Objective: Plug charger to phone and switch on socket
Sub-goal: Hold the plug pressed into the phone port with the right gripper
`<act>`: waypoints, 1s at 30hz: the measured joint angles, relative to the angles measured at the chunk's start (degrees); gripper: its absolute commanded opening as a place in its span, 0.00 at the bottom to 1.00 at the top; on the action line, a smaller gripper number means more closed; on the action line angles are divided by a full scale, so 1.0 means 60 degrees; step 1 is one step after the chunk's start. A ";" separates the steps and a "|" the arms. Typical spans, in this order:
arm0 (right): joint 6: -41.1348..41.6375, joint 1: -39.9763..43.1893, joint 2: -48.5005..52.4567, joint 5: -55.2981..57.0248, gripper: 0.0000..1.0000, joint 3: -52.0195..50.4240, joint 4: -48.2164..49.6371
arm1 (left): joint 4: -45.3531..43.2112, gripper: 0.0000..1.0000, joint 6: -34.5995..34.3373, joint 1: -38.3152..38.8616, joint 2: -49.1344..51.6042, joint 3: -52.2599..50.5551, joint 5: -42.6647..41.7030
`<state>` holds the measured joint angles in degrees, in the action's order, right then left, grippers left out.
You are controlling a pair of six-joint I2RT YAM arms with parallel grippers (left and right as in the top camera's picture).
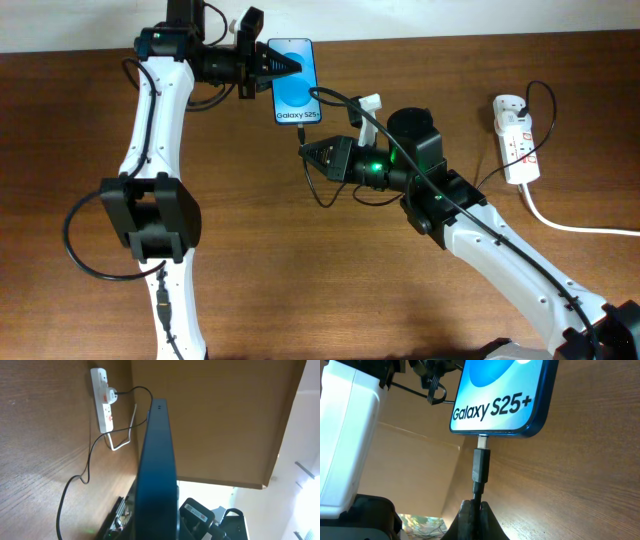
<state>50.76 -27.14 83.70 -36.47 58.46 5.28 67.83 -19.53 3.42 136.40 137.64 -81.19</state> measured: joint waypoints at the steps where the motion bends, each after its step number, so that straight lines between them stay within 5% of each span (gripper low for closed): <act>1: -0.0004 0.0000 0.0000 -0.0004 0.04 0.0000 0.0022 | -0.0004 0.00 0.0000 0.0000 0.0000 0.0000 -0.0007; 30: 0.0000 0.0000 0.0000 0.0040 0.04 -0.0007 0.0142 | -0.0219 0.00 0.0004 0.0062 0.0000 0.0000 -0.0255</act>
<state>50.76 -27.14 83.70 -36.23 58.41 6.13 66.52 -19.51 3.79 136.40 137.64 -82.72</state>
